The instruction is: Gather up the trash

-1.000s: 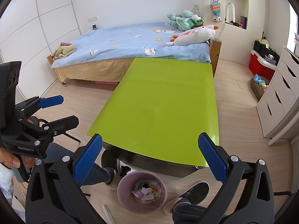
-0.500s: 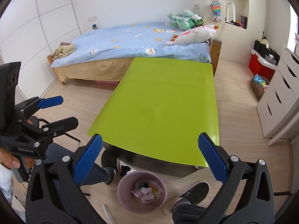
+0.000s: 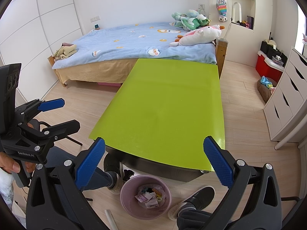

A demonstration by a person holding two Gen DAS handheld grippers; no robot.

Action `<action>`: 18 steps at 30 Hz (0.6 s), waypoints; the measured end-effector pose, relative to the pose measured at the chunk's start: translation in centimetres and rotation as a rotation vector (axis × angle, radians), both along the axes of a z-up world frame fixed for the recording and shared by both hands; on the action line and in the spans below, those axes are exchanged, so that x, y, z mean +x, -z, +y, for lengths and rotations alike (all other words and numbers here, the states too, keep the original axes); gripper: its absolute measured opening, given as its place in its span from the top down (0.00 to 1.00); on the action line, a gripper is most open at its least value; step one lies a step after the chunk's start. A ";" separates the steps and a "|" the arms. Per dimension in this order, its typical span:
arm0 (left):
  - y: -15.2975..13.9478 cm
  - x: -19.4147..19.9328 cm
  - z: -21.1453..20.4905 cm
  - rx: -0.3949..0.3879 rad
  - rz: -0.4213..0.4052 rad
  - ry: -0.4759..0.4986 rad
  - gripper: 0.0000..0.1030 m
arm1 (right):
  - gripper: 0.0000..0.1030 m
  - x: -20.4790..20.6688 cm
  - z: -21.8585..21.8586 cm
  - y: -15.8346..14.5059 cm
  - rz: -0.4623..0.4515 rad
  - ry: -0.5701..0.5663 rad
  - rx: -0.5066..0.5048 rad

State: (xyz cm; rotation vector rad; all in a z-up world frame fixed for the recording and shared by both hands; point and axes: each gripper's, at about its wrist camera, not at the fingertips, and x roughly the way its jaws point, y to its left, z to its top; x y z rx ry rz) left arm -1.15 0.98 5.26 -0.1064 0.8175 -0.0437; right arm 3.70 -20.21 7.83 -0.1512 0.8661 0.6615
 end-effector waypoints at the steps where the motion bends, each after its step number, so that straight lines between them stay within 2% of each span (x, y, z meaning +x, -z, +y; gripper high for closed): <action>1: 0.0 0.0 0.0 0.000 0.000 0.000 0.06 | 0.03 0.0 0.0 0.0 0.000 0.000 0.000; 18: -0.1 0.1 0.0 -0.001 0.001 0.002 0.06 | 0.03 0.0 0.1 0.1 0.000 0.001 0.001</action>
